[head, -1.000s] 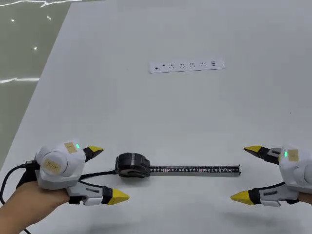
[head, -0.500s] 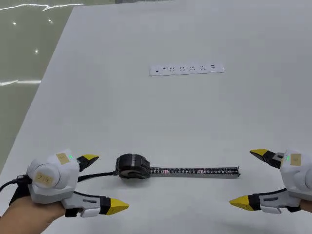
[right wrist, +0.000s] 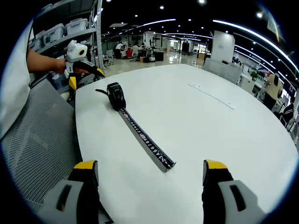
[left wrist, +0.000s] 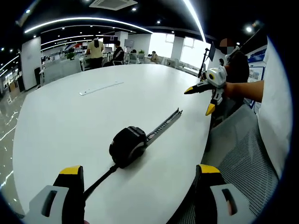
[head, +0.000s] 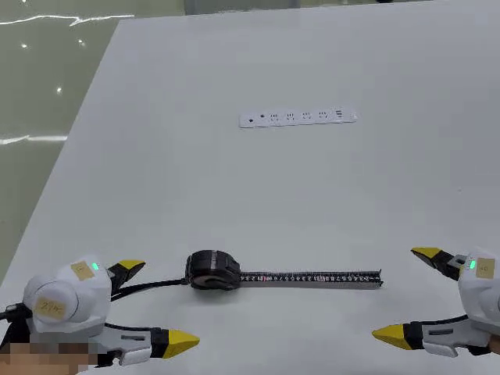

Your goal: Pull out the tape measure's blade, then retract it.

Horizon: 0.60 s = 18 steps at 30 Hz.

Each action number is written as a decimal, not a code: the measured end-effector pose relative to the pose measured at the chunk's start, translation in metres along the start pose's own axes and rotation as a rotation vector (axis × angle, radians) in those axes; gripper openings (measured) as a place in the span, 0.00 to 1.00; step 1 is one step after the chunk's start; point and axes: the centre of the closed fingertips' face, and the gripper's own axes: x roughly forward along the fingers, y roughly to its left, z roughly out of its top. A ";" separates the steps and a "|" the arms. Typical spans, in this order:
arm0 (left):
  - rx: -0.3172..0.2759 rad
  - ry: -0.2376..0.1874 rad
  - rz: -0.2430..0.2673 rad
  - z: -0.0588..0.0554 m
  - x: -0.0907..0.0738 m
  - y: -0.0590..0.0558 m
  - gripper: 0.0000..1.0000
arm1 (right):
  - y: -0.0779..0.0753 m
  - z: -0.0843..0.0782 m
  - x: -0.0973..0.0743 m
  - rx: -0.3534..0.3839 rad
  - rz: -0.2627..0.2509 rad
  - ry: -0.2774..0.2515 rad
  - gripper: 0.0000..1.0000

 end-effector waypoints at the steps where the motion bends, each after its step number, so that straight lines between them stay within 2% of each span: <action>1: -0.007 -0.002 0.000 -0.001 -0.001 0.000 0.96 | 0.000 0.000 -0.001 0.001 -0.002 -0.002 0.94; 2: -0.025 -0.008 0.000 -0.001 -0.002 0.000 0.96 | 0.000 -0.001 -0.003 0.003 -0.007 -0.002 0.94; 11: -0.051 -0.016 0.030 -0.008 -0.014 0.002 0.96 | 0.002 -0.002 -0.014 0.023 -0.033 0.012 0.95; 18: -0.077 -0.012 0.048 -0.021 -0.025 0.004 0.96 | 0.004 -0.006 -0.020 0.039 -0.042 0.010 0.95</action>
